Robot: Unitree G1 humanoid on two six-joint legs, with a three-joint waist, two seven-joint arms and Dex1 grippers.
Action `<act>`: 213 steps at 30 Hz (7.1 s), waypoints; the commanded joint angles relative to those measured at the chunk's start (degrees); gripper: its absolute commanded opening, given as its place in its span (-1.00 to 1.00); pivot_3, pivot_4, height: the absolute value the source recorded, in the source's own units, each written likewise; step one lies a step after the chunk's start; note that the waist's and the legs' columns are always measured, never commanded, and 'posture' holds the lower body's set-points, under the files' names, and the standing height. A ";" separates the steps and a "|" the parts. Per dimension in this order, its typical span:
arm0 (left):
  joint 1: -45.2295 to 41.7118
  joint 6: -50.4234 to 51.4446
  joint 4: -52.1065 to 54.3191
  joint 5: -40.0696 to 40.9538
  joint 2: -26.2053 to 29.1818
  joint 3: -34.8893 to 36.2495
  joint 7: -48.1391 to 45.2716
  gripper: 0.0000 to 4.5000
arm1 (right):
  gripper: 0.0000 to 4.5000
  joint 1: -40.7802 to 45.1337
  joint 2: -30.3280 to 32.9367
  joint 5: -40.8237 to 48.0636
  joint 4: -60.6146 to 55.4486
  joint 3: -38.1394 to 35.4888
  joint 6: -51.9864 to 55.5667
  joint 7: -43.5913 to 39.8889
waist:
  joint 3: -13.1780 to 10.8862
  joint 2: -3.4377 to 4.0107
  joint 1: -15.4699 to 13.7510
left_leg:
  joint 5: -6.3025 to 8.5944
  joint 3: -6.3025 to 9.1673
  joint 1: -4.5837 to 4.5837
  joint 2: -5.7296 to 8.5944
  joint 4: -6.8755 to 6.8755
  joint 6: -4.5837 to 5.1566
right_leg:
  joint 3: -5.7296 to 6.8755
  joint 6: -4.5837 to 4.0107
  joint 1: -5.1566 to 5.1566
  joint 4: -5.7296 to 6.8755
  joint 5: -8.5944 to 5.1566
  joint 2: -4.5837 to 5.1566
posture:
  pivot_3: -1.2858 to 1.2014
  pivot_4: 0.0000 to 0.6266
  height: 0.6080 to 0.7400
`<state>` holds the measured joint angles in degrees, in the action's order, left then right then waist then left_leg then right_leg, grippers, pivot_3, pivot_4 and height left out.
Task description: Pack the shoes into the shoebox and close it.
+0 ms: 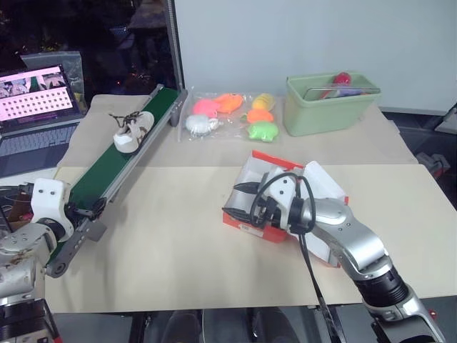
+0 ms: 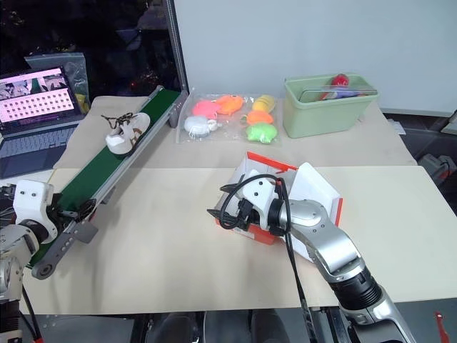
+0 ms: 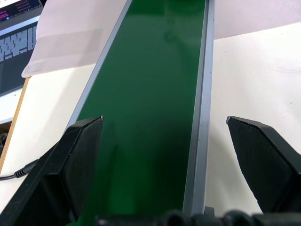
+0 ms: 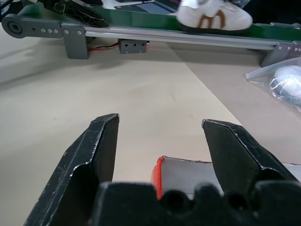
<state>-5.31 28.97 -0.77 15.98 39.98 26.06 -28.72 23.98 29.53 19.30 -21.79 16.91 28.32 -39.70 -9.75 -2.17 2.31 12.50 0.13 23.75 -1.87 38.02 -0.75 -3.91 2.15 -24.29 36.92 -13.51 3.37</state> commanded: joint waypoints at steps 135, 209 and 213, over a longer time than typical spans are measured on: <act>-16.50 5.68 25.62 5.16 -19.00 -25.99 1.96 0.25 | 1.00 17.29 -35.33 54.94 24.77 -35.38 20.78 38.63 | 0.00 0.00 0.26 | -0.08 0.04 0.18 0.01 -0.12 -0.09 | 0.00 -0.01 -0.12 -0.03 0.03 -0.05 | 0.03 -0.52 0.83; -21.06 8.07 21.67 9.76 -15.54 -21.69 1.64 0.25 | 0.88 25.35 -38.95 38.13 35.83 -27.89 15.27 25.35 | -0.04 0.06 0.28 | -0.08 0.05 0.27 0.00 -0.13 -0.09 | 0.01 -0.01 -0.20 0.15 0.04 -0.06 | 0.03 -0.52 0.83; -20.94 7.69 21.41 9.35 -15.40 -21.65 1.68 0.25 | 0.38 23.54 -39.15 38.54 33.62 -26.72 16.32 25.74 | -0.04 0.06 0.34 | -0.08 0.05 0.26 0.00 -0.13 -0.09 | 0.01 -0.01 -0.22 0.15 0.03 -0.07 | 0.03 -0.52 0.83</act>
<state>-24.83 37.81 18.94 24.83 24.64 5.03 -26.04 46.60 -5.12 56.44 15.05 -10.82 43.97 -13.75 -9.79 -2.11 2.66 12.42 0.18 24.01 -1.87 37.89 -0.84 -3.90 2.14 -24.50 37.07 -13.47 3.30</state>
